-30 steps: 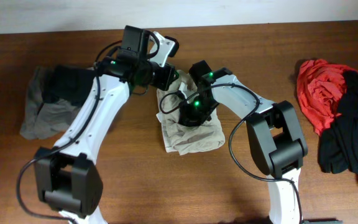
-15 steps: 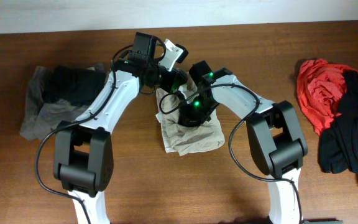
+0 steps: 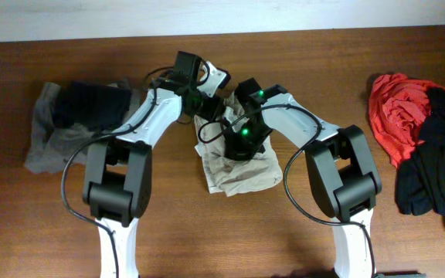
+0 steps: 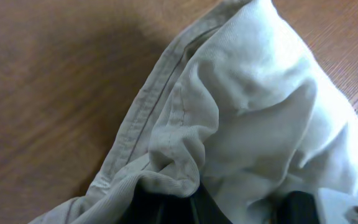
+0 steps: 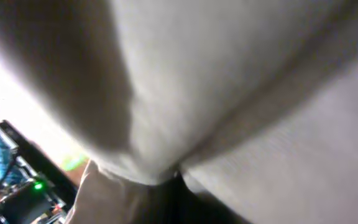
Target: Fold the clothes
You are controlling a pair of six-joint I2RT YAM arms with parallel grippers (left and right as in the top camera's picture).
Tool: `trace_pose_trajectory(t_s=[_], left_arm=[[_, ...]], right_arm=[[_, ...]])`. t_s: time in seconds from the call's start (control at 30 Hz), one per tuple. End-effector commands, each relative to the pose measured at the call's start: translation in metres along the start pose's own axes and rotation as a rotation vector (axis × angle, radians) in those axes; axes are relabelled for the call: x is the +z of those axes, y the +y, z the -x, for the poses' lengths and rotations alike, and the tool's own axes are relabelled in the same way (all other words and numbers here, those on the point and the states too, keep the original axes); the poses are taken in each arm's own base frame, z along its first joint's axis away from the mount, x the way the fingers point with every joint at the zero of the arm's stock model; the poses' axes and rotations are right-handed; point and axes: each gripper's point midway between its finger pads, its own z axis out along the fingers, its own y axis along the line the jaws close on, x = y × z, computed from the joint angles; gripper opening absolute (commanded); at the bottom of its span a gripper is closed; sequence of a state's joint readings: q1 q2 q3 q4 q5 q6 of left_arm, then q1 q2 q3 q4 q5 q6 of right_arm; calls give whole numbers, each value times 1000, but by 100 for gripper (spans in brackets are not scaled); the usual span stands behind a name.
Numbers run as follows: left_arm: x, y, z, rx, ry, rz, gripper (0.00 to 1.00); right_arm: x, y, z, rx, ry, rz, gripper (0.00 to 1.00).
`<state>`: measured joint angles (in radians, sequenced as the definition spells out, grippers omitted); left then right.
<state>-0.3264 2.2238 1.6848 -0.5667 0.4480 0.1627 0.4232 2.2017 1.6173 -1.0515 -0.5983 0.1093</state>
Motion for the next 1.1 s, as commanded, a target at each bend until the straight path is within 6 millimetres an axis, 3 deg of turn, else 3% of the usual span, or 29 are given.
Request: trace_pose_trajectory(t_s=[0.0, 0.27, 0.43, 0.57, 0.8, 0.97, 1.07], left_arm=[[19, 20, -23, -48, 66, 63, 11], [18, 27, -28, -96, 81, 98, 11], [18, 28, -28, -116, 84, 104, 11], [17, 32, -29, -151, 85, 127, 10], [14, 38, -35, -175, 100, 132, 10], [13, 40, -35, -180, 99, 133, 10], [11, 40, -33, -178, 95, 133, 10]], right_arm=[[-23, -8, -10, -27, -32, -145, 4], [-77, 22, -26, -75, -129, -159, 4], [-89, 5, -44, -19, -103, -278, 4], [-75, -17, -62, 18, -32, -340, 4], [-22, -61, -103, 71, 85, -369, 4], [-2, -77, -124, 90, 126, -374, 4], [0, -79, -121, 79, 111, -373, 4]])
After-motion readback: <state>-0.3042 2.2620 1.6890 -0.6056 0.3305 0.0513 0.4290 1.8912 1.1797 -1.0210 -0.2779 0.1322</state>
